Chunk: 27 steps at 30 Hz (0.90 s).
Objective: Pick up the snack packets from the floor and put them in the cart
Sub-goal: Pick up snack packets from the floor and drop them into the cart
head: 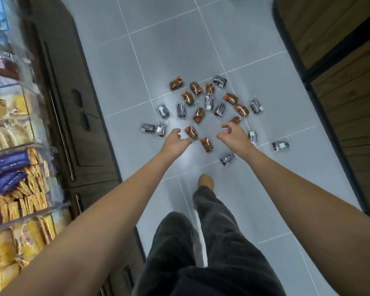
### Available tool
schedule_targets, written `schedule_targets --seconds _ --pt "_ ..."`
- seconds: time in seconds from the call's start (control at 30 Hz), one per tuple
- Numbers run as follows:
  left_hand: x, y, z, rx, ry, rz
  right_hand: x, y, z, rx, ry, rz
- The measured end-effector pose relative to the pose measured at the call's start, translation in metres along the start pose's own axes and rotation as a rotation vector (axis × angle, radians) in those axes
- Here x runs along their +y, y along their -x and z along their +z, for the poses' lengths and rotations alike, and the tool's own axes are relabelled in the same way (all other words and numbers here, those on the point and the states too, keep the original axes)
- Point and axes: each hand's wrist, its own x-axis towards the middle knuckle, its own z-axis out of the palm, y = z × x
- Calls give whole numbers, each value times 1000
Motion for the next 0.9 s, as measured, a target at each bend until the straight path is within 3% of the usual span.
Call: schedule_targets --seconds 0.27,0.4,0.6,0.9 --pt "19 -118 -6 -105 -121 55 -8 -100 30 73 -46 146" --pt "-4 -200 3 -185 -305 109 20 -165 62 134 -55 172" --pt "-68 -334 34 -285 -645 182 102 -266 122 164 -39 262" --pt "-189 -514 107 -356 -1147 446 260 -406 195 260 102 271"
